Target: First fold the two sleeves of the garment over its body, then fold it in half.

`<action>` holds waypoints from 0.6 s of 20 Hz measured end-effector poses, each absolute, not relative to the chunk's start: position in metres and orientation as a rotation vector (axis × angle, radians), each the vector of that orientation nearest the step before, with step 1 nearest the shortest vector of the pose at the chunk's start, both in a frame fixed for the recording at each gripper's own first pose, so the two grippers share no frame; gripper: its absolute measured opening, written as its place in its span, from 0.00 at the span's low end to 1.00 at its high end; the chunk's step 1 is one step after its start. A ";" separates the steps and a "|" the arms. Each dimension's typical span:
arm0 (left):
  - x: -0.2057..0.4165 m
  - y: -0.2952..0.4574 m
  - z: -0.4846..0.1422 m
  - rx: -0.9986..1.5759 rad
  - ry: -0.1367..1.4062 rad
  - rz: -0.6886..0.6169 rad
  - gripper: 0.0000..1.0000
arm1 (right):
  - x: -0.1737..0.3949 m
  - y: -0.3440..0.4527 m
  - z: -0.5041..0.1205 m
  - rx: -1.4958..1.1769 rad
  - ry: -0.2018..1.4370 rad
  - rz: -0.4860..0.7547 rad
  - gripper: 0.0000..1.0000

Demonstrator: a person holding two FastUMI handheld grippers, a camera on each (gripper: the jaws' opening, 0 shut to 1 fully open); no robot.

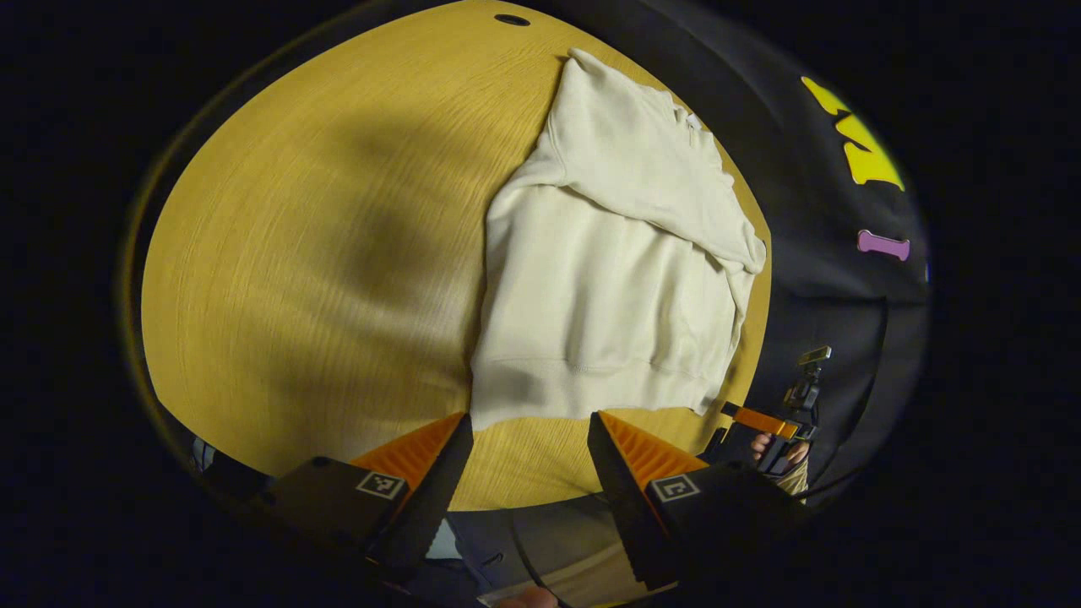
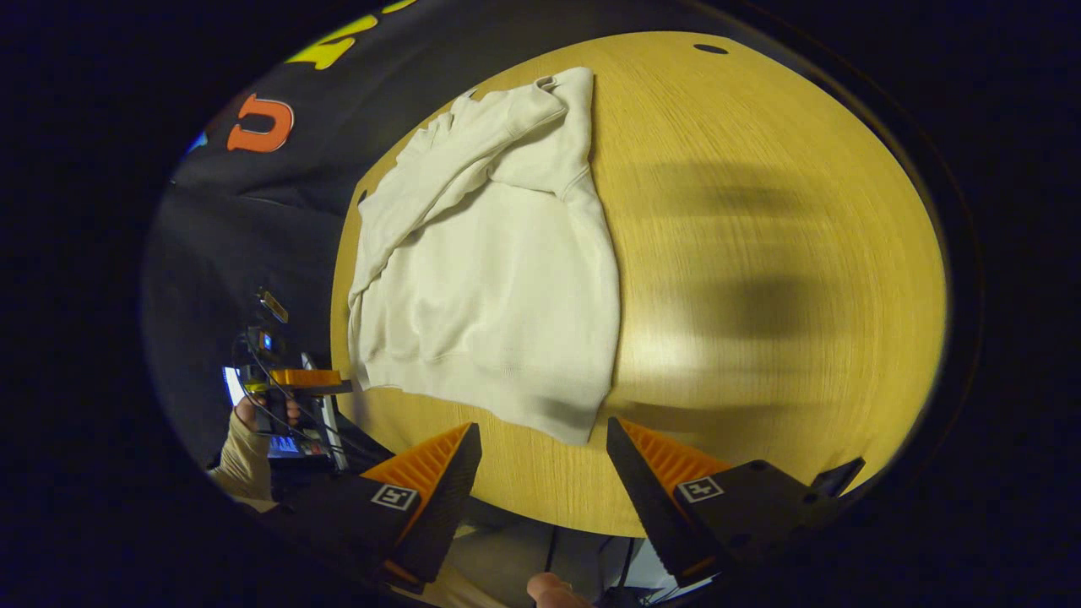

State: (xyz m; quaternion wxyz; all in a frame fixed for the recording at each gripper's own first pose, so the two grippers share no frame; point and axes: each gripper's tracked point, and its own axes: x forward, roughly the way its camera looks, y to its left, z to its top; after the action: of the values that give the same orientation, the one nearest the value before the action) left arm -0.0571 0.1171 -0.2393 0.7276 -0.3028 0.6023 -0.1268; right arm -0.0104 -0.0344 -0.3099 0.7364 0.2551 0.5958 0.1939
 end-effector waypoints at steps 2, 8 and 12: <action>-0.058 0.096 -0.248 -0.721 1.338 -0.302 0.90 | -0.010 -0.037 -0.312 0.570 1.303 0.431 0.95; -0.053 0.064 -0.260 -0.721 1.307 -0.370 0.90 | -0.010 -0.046 -0.325 0.595 1.327 0.387 0.95; -0.054 0.086 -0.252 -0.740 1.311 -0.411 0.89 | -0.010 -0.041 -0.332 0.603 1.343 0.380 0.95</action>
State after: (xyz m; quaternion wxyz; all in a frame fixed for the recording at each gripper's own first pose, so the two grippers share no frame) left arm -0.0538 0.0861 -0.2525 0.7108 -0.3334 0.5910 -0.1851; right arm -0.0104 -0.0410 -0.3316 0.7247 0.2731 0.6087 0.1721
